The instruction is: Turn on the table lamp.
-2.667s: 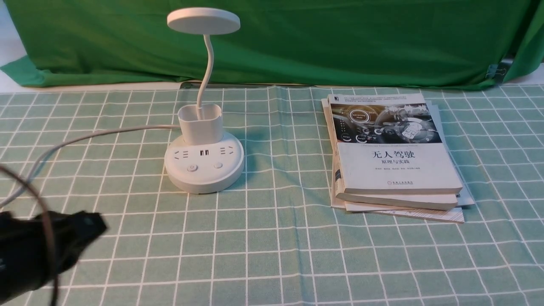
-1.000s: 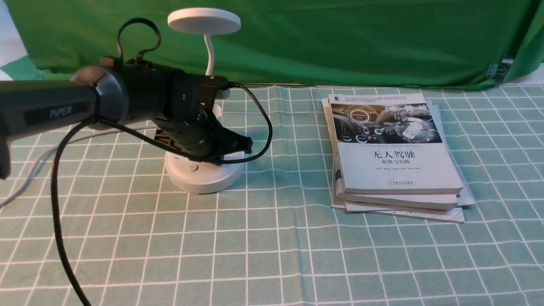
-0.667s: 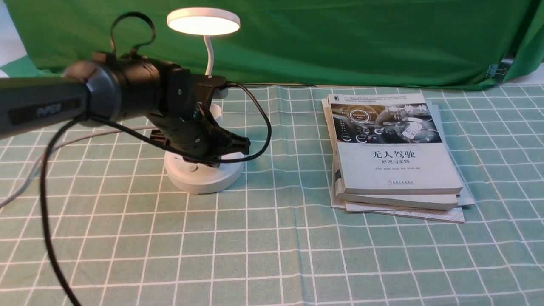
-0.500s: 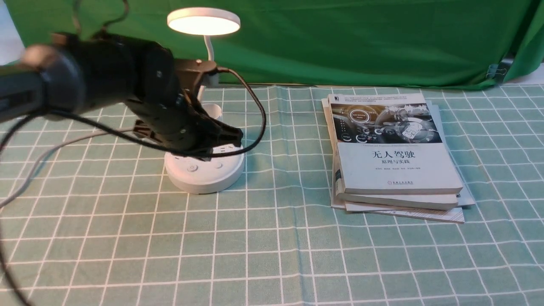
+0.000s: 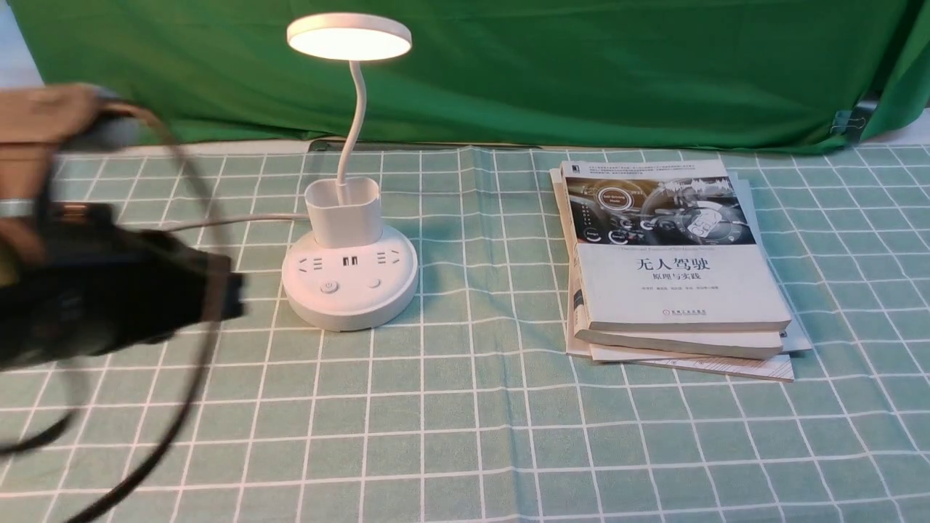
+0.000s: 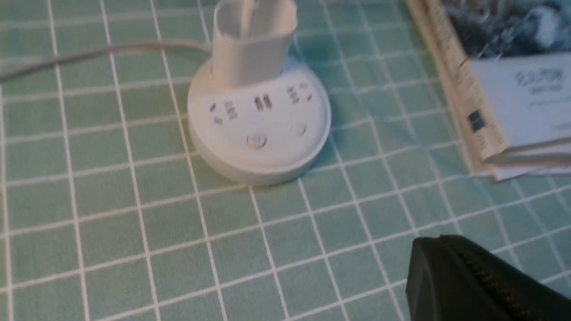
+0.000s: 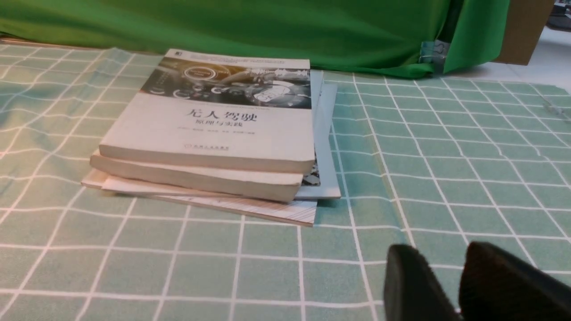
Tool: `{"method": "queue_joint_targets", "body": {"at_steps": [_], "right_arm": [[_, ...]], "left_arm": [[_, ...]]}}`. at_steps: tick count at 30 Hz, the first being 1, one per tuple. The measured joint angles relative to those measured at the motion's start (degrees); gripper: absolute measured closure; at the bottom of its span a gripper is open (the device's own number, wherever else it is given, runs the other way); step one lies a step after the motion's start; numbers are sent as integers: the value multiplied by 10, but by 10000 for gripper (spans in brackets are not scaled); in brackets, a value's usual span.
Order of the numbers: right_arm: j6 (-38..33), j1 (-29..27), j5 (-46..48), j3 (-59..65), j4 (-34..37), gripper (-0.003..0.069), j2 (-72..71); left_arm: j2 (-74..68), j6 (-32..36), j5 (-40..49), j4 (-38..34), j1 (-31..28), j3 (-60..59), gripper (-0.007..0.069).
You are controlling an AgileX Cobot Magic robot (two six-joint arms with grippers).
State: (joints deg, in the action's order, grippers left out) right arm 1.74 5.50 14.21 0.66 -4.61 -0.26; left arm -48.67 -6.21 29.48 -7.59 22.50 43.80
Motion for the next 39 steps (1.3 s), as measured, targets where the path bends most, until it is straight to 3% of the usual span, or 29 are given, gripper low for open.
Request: {"method": "queue_joint_targets", "body": {"at_steps": [10, 21, 25, 33, 34, 39], "right_arm": [[0, 0, 0, 0, 0, 421, 0], [0, 0, 0, 0, 0, 421, 0], [0, 0, 0, 0, 0, 421, 0], [0, 0, -1, 0, 0, 421, 0], [0, 0, -1, 0, 0, 421, 0], [0, 0, 0, 0, 0, 421, 0]], "left_arm": [[244, 0, -14, 12, 0, -55, 623], [295, 0, -14, 13, 0, -58, 623], [310, 0, -59, 13, -5, -93, 623], [374, 0, -231, 20, -101, -247, 623], [392, 0, -270, 20, -135, -291, 623], [439, 0, -298, 20, -202, -381, 623]]}}
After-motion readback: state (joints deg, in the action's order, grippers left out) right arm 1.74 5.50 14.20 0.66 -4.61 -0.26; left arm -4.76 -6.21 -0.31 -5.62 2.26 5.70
